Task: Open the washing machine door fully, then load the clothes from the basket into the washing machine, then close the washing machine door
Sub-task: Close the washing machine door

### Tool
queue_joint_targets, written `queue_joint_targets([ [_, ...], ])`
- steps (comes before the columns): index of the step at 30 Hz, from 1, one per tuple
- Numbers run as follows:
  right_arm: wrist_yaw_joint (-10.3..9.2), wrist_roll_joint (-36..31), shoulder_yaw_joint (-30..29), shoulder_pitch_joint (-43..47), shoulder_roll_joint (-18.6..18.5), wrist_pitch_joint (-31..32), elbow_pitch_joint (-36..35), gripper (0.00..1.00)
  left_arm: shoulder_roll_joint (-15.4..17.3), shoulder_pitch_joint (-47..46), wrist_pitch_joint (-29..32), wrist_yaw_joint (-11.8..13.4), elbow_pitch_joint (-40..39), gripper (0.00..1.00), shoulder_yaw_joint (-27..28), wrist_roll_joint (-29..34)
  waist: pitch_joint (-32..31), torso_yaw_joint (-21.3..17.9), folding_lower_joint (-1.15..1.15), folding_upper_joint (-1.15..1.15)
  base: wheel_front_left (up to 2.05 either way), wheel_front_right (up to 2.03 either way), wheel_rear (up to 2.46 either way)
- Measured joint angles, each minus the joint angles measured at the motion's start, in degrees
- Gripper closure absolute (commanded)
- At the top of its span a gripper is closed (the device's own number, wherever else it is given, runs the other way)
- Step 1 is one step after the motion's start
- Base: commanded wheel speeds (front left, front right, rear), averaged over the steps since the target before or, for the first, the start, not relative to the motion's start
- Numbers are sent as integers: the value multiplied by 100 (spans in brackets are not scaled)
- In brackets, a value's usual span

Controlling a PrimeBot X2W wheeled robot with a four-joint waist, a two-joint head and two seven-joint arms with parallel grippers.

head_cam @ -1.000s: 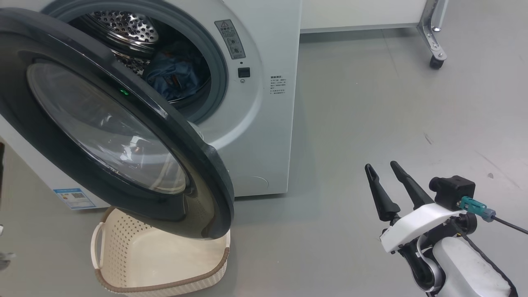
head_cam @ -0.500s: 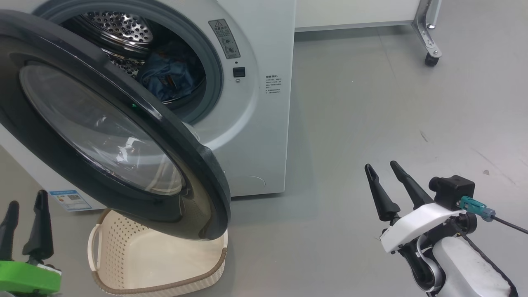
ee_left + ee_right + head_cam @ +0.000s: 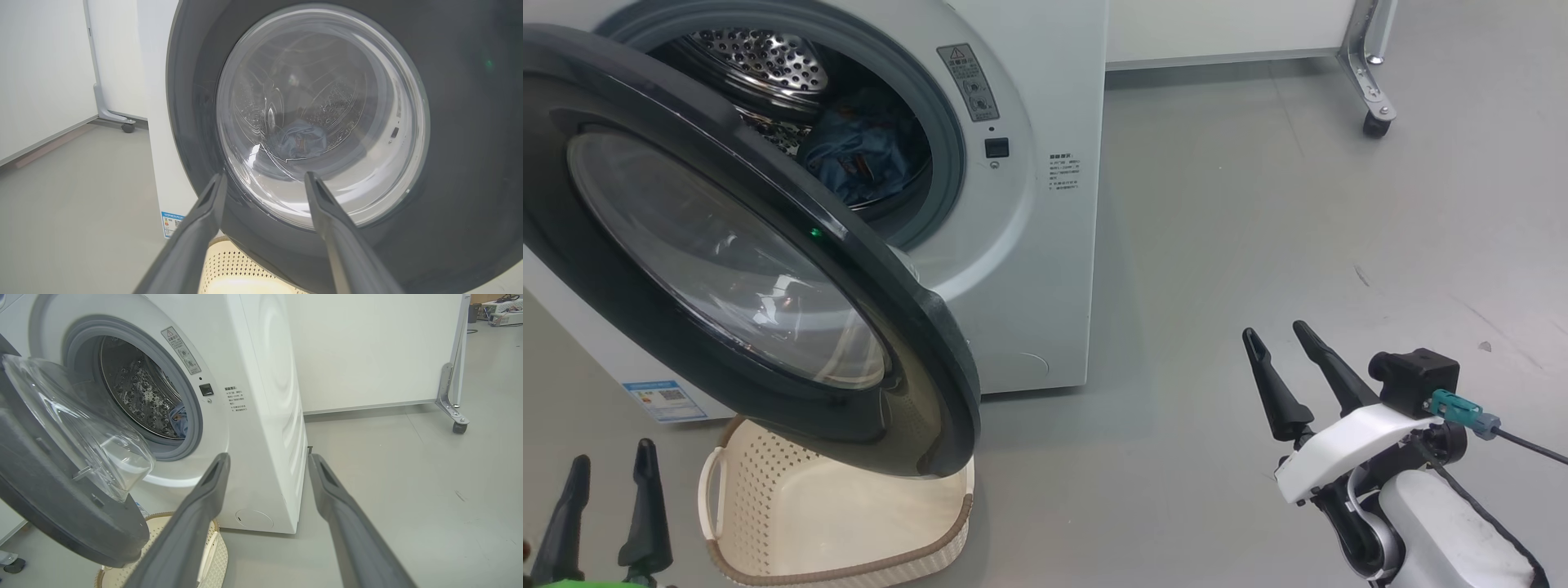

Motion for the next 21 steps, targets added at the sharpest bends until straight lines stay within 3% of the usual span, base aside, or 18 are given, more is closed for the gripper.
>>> queue_joint_targets([
  [9, 0, 0, 13, 1, -55, 0, 4, 0, -94, 1, -466, 0, 334, 0, -148, 268, -15, 29, 0, 0, 0, 0, 0],
  [21, 0, 1, 27, 1, -57, 0, 2, 0, -199, -11, -592, 0, 622, 0, -222, 359, -11, 66, 0, 0, 0, 0, 0],
])
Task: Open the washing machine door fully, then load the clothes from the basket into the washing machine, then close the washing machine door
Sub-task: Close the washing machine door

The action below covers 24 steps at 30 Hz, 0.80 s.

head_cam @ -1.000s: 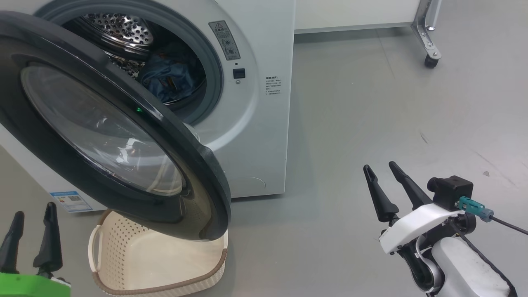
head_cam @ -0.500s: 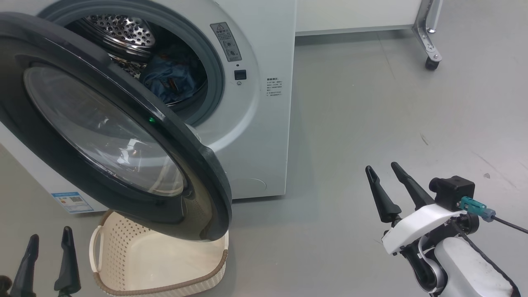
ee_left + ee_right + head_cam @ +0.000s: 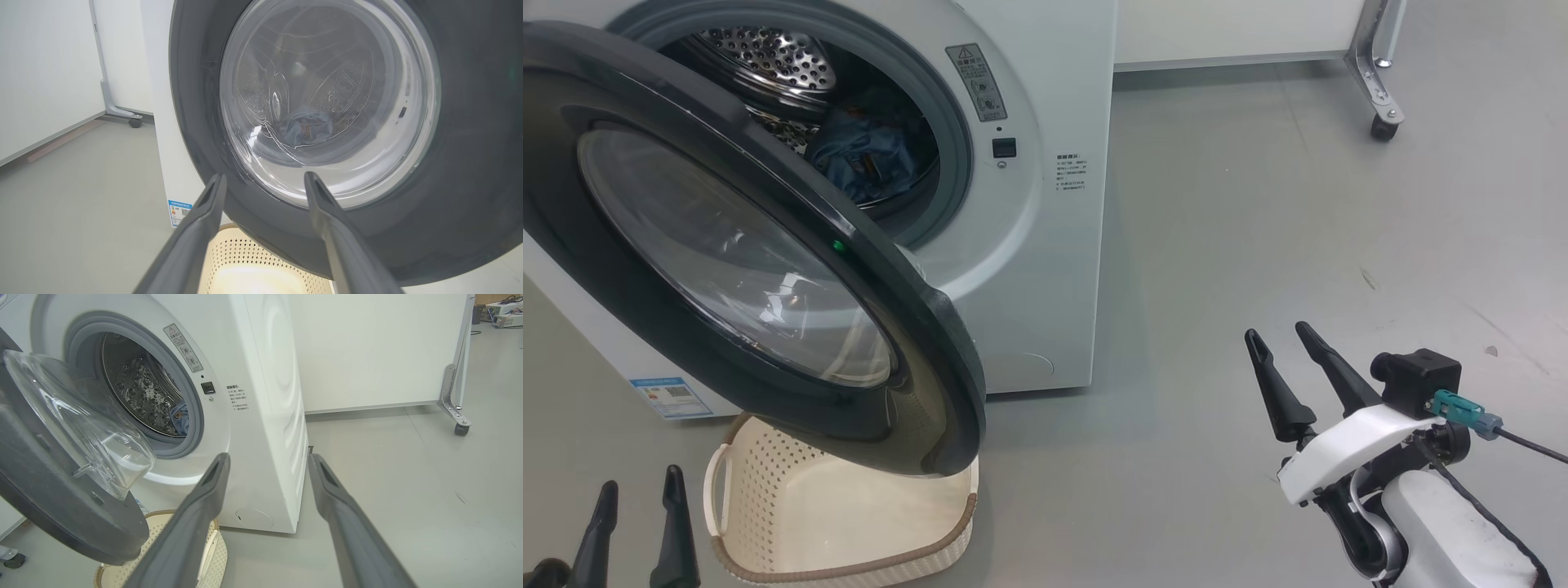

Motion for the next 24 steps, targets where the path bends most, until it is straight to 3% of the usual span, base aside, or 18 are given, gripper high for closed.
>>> queue_joint_targets([
  [20, 0, 1, -8, 4, 0, 0, 0, 0, -65, -29, -107, 0, 237, 0, -57, 82, -47, 28, 0, 0, 0, 0, 0],
  [21, 0, 1, -10, 4, 0, 0, -1, 4, -67, -34, -107, 0, 240, 0, -57, 84, -44, 29, 0, 0, 0, 0, 0],
  [23, 0, 1, -12, 5, 0, 0, -4, 51, -73, -38, -108, 0, 246, 0, -57, 84, -38, 33, 0, 0, 0, 0, 0],
  [24, 0, 1, -13, 5, 1, 0, -10, 62, -77, -40, -108, 0, 252, 0, -57, 84, -35, 35, 0, 0, 0, 0, 0],
])
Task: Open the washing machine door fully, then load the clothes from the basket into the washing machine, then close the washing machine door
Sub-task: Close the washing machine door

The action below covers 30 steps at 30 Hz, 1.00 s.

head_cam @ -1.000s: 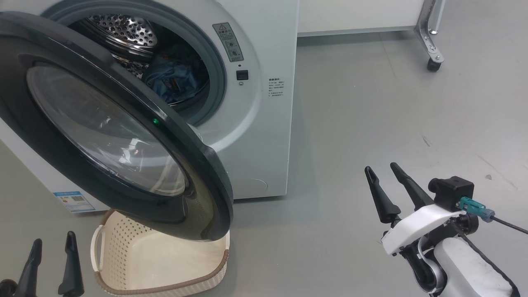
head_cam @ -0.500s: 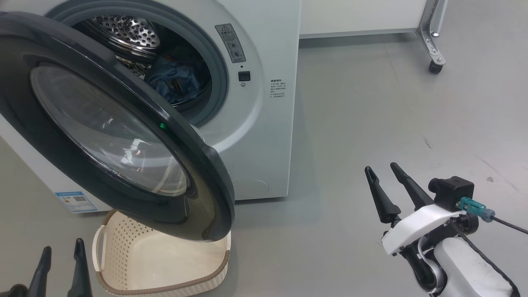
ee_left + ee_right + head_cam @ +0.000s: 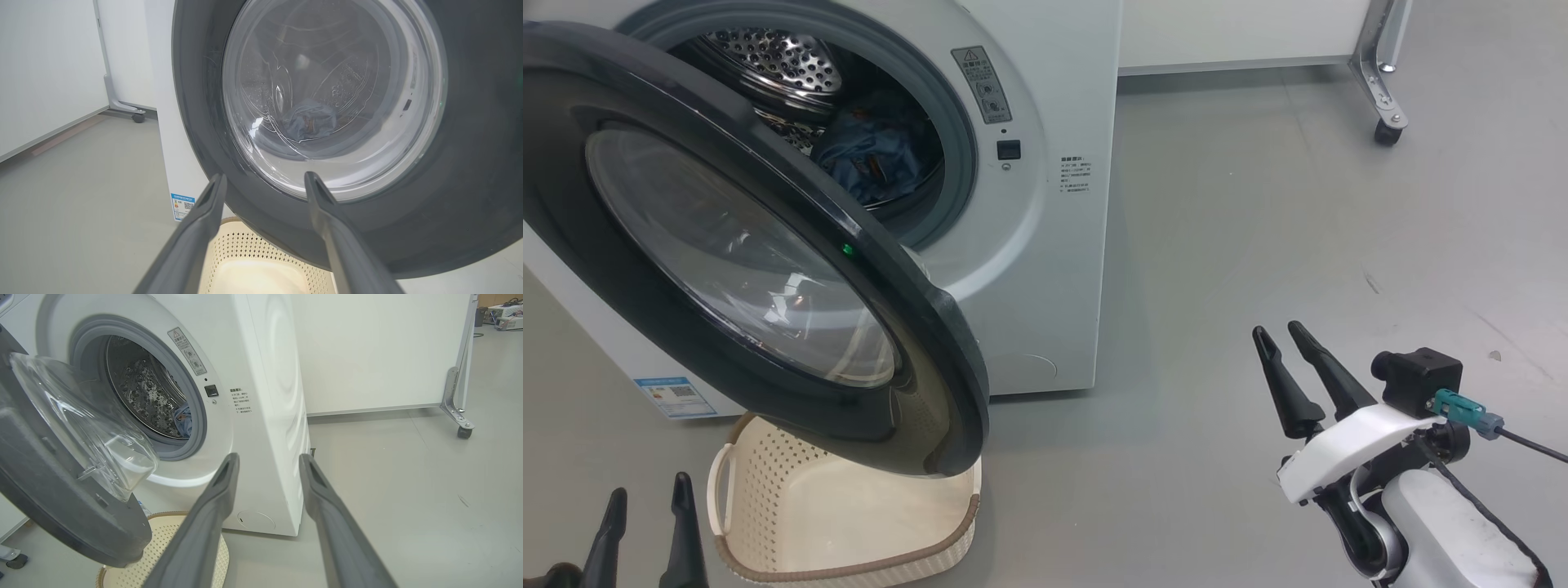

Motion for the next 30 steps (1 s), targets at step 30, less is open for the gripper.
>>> queue_joint_targets([
  [30, 0, 279, 76, -361, 523, 0, -1656, 100, -157, -223, -49, 0, 324, 0, -236, 58, -46, 1025, 0, 0, 0, 0, 0],
])
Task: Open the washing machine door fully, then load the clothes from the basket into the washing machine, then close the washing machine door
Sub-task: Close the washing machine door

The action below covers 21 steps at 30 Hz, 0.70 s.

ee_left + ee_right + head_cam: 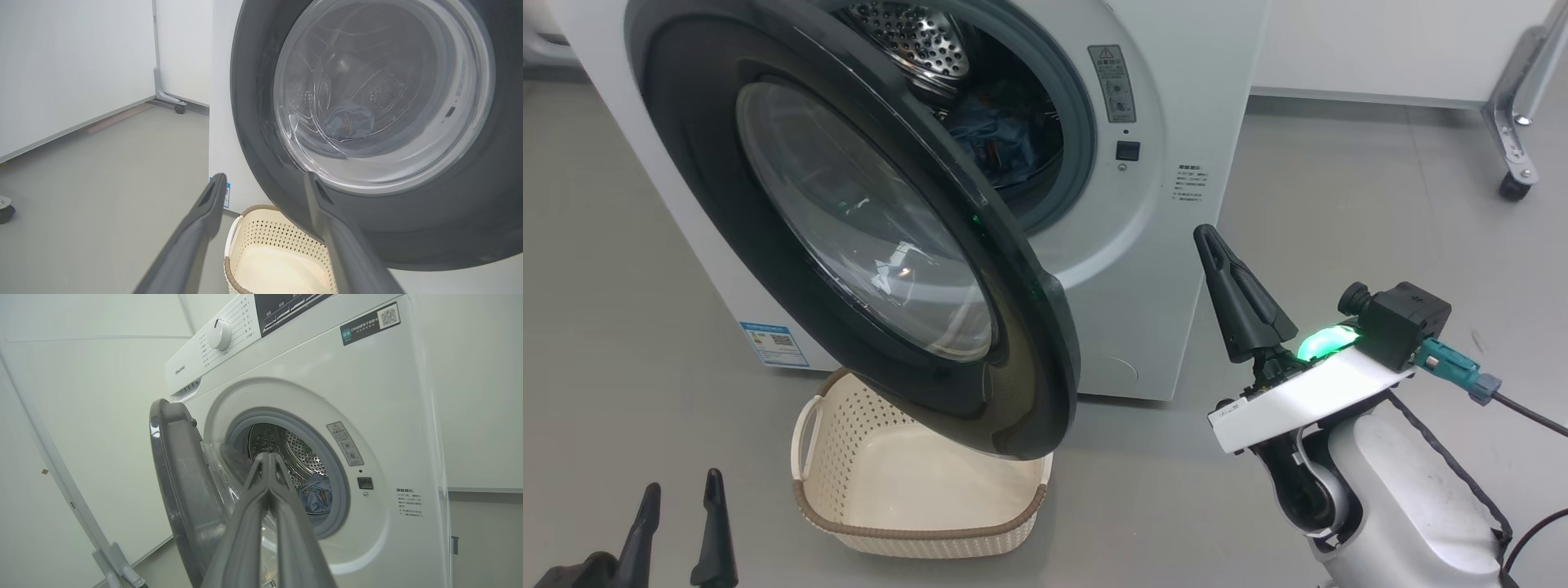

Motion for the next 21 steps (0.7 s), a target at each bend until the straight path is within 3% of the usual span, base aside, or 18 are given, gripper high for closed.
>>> queue_joint_targets([
  [14, 0, -62, 810, -32, 42, 0, -386, 100, 8, -8, 0, 0, 68, 0, -76, -1, -80, 681, 0, 0, 0, 0, 0],
  [21, 0, -270, 1408, -29, -319, 0, -22, 100, 20, -8, -1, 0, 77, 0, -111, -2, -83, 878, 0, 0, 0, 0, 0],
])
